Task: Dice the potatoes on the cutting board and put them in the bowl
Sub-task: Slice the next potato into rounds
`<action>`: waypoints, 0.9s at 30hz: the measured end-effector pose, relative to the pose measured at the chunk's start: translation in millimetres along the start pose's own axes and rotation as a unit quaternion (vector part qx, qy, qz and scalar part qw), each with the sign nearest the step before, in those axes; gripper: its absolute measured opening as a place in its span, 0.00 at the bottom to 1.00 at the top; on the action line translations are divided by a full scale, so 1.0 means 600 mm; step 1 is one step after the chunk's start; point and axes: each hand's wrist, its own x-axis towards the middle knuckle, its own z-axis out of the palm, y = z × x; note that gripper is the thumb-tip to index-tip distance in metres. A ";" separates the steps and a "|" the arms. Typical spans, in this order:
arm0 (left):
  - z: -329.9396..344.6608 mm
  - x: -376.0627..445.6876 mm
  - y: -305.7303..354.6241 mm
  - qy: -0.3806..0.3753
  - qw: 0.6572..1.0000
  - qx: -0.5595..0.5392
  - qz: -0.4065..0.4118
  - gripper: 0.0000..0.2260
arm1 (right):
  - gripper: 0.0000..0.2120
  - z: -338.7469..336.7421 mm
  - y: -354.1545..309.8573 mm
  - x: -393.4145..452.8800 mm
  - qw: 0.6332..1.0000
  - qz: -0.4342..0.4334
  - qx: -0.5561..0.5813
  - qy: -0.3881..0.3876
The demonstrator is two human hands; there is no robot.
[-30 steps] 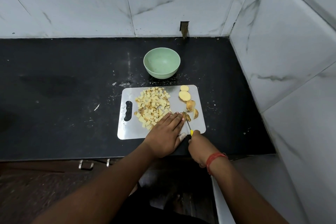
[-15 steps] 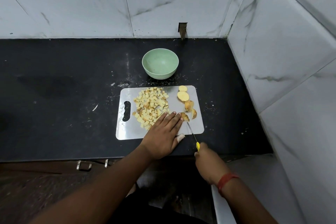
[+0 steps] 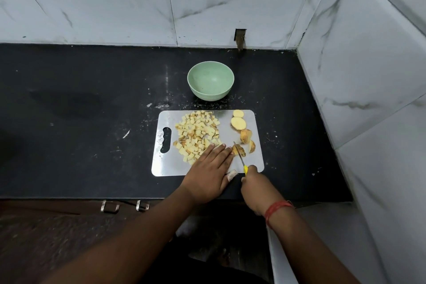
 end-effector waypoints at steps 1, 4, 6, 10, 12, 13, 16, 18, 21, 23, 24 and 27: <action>0.000 0.000 0.000 0.002 1.000 0.000 0.002 0.26 | 0.11 0.000 -0.001 0.000 1.000 0.002 0.006 -0.010; 0.001 -0.001 0.000 0.005 1.000 0.000 0.009 0.25 | 0.11 -0.001 -0.002 0.001 0.999 0.006 0.018 -0.030; 0.001 0.000 -0.001 0.007 1.000 -0.002 0.010 0.25 | 0.07 -0.002 -0.006 0.000 0.999 0.006 0.017 -0.037; 0.001 0.002 -0.001 0.009 1.000 -0.009 0.008 0.25 | 0.04 -0.008 -0.009 0.001 0.999 0.001 0.009 -0.042; 0.002 0.003 -0.002 0.007 1.000 -0.013 0.006 0.25 | 0.05 -0.008 -0.009 0.003 0.999 0.002 0.001 -0.041; 0.002 0.004 -0.003 0.006 1.000 -0.014 0.005 0.24 | 0.08 -0.006 -0.009 0.005 0.999 0.006 -0.005 -0.039; 0.003 0.004 -0.002 0.009 1.000 -0.021 0.002 0.24 | 0.12 0.001 -0.009 0.014 0.999 0.018 -0.032 -0.034; 0.004 0.005 -0.002 0.009 1.000 -0.026 0.001 0.24 | 0.11 0.001 -0.010 0.017 0.998 0.021 -0.036 -0.040; 0.006 0.004 -0.002 0.003 1.000 -0.026 0.001 0.25 | 0.11 -0.003 -0.012 0.016 0.998 0.020 -0.024 -0.047; 0.005 0.004 -0.002 -0.002 1.000 -0.024 -0.001 0.26 | 0.11 -0.005 -0.013 0.014 0.999 0.020 -0.020 -0.045; 0.004 0.004 -0.002 -0.005 1.000 -0.021 0.000 0.27 | 0.12 -0.006 -0.013 0.013 0.999 0.019 -0.020 -0.045; 0.003 0.005 0.000 -0.007 1.000 -0.010 0.001 0.26 | 0.15 -0.007 -0.010 0.011 0.999 0.021 -0.003 -0.049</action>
